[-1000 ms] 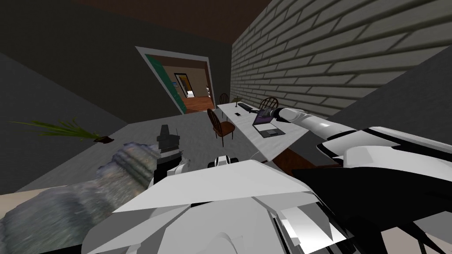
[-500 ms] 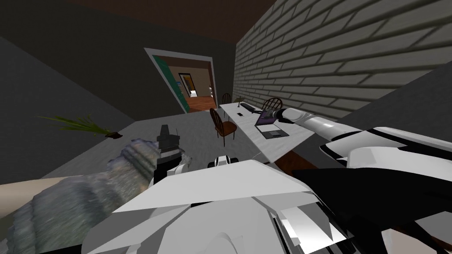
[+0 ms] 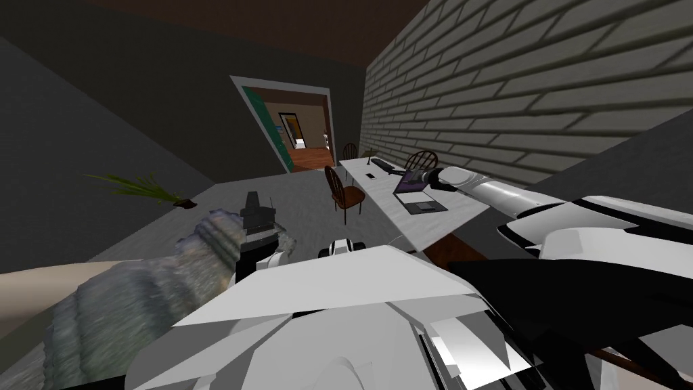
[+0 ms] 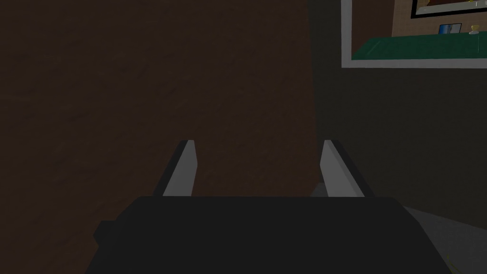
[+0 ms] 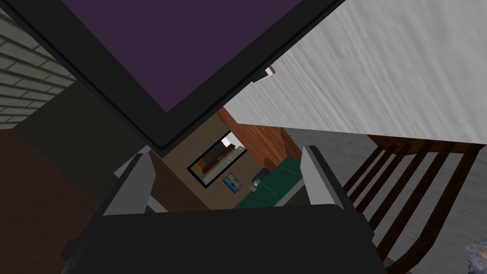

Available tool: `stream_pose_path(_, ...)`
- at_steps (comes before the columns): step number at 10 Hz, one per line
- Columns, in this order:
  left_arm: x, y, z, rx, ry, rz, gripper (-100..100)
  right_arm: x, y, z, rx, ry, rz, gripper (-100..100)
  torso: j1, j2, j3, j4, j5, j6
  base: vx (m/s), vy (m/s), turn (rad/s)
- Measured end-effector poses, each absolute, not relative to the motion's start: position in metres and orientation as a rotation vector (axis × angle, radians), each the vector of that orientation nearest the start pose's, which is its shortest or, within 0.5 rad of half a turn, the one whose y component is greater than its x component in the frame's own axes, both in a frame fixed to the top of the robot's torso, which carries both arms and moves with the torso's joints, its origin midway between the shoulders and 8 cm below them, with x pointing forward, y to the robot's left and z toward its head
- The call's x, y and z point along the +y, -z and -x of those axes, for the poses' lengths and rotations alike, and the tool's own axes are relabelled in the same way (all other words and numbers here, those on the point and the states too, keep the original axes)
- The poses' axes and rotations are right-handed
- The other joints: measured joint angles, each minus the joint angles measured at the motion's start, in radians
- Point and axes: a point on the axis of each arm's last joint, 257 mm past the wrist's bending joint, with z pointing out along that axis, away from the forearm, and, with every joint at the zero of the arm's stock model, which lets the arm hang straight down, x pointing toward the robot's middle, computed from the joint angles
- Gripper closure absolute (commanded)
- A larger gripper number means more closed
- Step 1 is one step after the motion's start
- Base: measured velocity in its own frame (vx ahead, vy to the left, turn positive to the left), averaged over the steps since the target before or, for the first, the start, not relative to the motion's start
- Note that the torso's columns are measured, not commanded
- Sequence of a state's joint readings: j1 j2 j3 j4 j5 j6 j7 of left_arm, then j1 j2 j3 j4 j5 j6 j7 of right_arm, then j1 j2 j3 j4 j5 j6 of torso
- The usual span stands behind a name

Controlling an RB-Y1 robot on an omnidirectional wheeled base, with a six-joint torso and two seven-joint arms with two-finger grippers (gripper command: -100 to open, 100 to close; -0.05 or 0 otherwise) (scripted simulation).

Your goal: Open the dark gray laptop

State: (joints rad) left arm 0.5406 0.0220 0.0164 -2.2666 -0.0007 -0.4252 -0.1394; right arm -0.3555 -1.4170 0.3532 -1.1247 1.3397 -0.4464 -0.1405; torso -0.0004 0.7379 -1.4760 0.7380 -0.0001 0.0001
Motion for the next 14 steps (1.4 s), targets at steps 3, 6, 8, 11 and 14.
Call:
stream_pose_path(3, 0.291, 0.010, -0.354, 0.752, 1.114, 0.680, 0, -0.631, 0.101, -0.525, 1.932, 0.717, 0.945, -100, 0.000, 0.000, 0.000, 0.000, 0.000, 0.001, -0.011, 0.010, 0.040)
stream_pose_path(6, 0.291, 0.010, -0.354, 0.752, 1.114, 0.680, 0, -0.653, 0.103, -0.508, 1.958, 0.736, 0.917, -100, 0.001, 0.000, 0.000, 0.000, 0.000, 0.000, -0.013, 0.014, 0.122)
stream_pose_path(8, 0.291, 0.009, -0.354, 0.752, 1.114, 0.680, 0, -0.670, 0.107, -0.497, 1.977, 0.751, 0.893, -100, 0.001, 0.001, 0.000, 0.000, 0.000, -0.001, -0.019, 0.027, 0.159)
stream_pose_path(11, 0.291, 0.010, -0.354, 0.752, 1.114, 0.680, 0, -0.677, 0.102, -0.493, 1.969, 0.750, 0.874, -100, -0.001, 0.000, 0.000, 0.000, 0.000, 0.000, -0.008, 0.008, 0.074)
stream_pose_path(14, 0.291, 0.010, -0.354, 0.752, 1.114, 0.680, 0, -0.701, 0.101, -0.475, 1.990, 0.791, 0.852, -100, 0.000, 0.000, 0.000, 0.000, 0.000, 0.001, -0.007, 0.011, 0.041)
